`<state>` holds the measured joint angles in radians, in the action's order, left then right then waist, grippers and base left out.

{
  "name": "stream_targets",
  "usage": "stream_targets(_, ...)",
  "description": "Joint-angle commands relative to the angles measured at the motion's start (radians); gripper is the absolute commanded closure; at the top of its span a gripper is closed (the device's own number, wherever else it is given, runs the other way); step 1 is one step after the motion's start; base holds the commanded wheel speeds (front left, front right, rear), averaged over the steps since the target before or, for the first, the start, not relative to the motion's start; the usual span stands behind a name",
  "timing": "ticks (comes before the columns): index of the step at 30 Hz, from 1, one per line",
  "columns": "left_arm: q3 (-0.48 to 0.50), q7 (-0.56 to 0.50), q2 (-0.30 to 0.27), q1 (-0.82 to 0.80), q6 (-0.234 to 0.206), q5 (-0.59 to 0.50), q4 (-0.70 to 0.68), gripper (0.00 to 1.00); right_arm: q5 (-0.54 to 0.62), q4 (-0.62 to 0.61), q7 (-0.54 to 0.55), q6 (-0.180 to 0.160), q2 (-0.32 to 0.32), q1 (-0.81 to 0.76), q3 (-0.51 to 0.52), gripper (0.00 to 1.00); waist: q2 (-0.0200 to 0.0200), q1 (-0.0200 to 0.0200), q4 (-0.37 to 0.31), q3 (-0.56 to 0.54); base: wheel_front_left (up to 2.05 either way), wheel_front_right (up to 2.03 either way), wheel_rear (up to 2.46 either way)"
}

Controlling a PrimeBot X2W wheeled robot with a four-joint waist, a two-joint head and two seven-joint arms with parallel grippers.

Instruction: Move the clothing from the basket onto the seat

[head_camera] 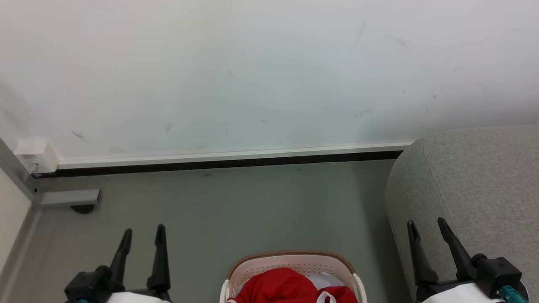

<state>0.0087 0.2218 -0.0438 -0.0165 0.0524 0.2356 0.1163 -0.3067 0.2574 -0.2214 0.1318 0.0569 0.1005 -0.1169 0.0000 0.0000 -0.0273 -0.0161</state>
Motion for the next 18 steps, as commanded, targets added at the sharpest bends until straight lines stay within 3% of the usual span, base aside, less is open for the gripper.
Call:
stream_targets(1,0.001,0.009,-0.009,0.007,0.0,-0.029,-0.007,0.0,0.017,-0.002,-0.009,-0.002,0.0,0.015,-0.002,0.0,0.0,0.0,-0.001,0.0,0.0,0.0,0.0)
stream_targets(18,-0.003,0.038,-0.01,0.012,-0.007,-0.127,-0.018,0.0,0.113,-0.01,-0.039,-0.002,-0.003,0.018,-0.015,0.0,0.0,0.0,-0.002,0.003,0.0,0.0,0.0)
